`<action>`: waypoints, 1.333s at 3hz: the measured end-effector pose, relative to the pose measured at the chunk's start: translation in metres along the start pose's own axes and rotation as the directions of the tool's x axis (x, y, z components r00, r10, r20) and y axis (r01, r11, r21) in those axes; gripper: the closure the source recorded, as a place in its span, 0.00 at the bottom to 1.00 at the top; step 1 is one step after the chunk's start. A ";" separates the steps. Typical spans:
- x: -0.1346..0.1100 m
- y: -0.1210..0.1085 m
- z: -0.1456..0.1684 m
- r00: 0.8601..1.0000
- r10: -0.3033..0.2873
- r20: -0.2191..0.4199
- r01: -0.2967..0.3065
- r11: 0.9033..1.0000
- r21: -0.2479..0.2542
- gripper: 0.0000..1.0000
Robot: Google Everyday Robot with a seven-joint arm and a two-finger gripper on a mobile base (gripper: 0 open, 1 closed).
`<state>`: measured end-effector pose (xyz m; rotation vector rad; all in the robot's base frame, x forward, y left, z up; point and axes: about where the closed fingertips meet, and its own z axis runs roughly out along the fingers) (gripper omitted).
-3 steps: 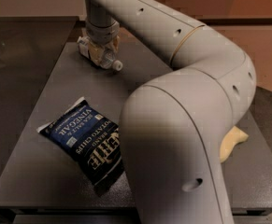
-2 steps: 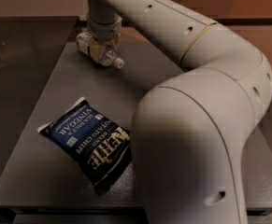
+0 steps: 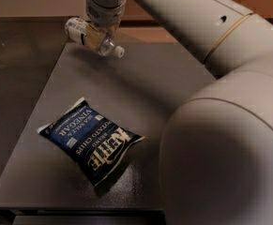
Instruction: Pick blue plastic bottle
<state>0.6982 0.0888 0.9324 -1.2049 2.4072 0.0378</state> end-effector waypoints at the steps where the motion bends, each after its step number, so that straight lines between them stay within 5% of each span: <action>1: -0.004 0.001 -0.035 0.996 -0.083 0.023 0.083 0.997 0.009 1.00; 3: -0.002 0.000 -0.079 0.978 -0.207 0.040 0.206 0.978 0.015 1.00; 4: -0.003 0.000 -0.079 0.976 -0.215 0.041 0.215 0.977 0.015 1.00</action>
Offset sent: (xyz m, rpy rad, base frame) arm -0.0324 -0.0224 0.0940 -0.0764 -0.0988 0.2008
